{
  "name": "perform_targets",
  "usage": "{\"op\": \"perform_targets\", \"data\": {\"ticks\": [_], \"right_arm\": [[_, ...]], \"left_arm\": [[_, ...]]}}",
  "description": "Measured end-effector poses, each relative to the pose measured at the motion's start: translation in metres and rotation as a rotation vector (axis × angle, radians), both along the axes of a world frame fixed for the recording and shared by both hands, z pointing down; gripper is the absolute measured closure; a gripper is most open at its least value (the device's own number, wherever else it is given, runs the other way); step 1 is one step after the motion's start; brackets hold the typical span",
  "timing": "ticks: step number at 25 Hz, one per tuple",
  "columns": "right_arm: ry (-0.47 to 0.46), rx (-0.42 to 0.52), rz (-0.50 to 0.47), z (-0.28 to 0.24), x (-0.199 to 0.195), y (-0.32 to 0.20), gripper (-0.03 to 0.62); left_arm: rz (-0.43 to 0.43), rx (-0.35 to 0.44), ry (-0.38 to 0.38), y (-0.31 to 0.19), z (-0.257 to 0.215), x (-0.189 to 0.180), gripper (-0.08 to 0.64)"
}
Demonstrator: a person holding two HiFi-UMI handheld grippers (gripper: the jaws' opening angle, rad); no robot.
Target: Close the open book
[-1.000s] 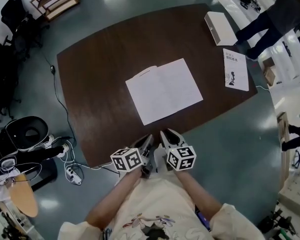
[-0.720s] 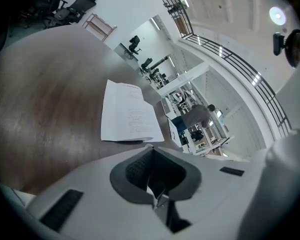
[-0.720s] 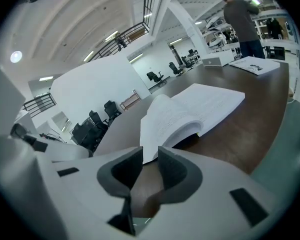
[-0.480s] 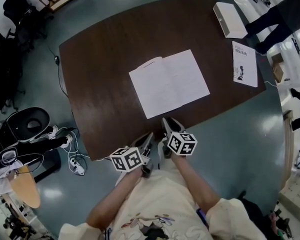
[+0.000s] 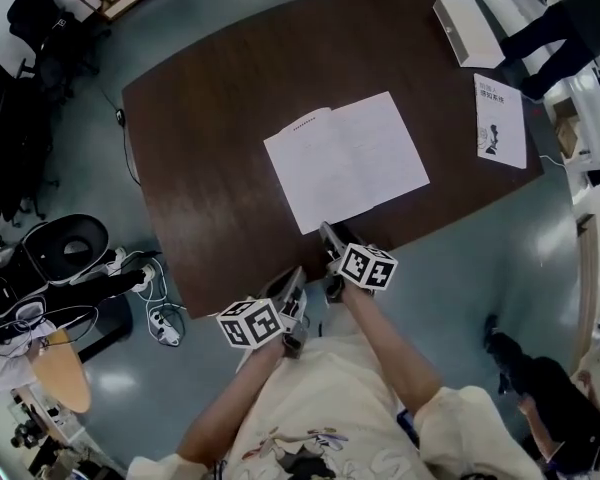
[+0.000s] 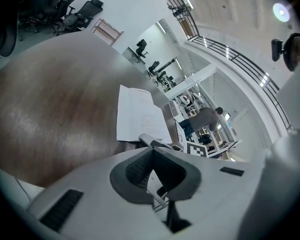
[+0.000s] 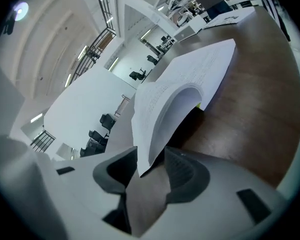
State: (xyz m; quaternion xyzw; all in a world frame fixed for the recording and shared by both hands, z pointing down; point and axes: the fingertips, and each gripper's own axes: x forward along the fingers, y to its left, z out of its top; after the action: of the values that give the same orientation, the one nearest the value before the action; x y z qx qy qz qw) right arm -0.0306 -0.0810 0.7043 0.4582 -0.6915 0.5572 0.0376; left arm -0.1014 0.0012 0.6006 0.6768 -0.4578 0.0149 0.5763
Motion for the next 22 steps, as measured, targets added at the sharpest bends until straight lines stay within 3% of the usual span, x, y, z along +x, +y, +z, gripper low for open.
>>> {"op": "perform_targets", "data": {"ticks": [10,12,18,22], "right_arm": [[-0.132,-0.131,0.173,0.010,0.002,-0.005,0.433],[-0.149,-0.136,0.183,0.009,0.001,-0.004,0.440],[-0.208,-0.106,0.216,-0.002,0.008,-0.003,0.546],[-0.291,-0.081,0.247,-0.014,0.013,-0.004,0.561]], "left_arm": [[-0.045,-0.007,-0.012,0.007,0.001,-0.019,0.555],[-0.042,-0.005,-0.010,0.008,0.000,-0.019,0.555],[-0.033,-0.003,-0.012,0.008,-0.001,-0.020,0.555],[-0.031,-0.004,-0.012,0.008,0.000,-0.019,0.555]]}}
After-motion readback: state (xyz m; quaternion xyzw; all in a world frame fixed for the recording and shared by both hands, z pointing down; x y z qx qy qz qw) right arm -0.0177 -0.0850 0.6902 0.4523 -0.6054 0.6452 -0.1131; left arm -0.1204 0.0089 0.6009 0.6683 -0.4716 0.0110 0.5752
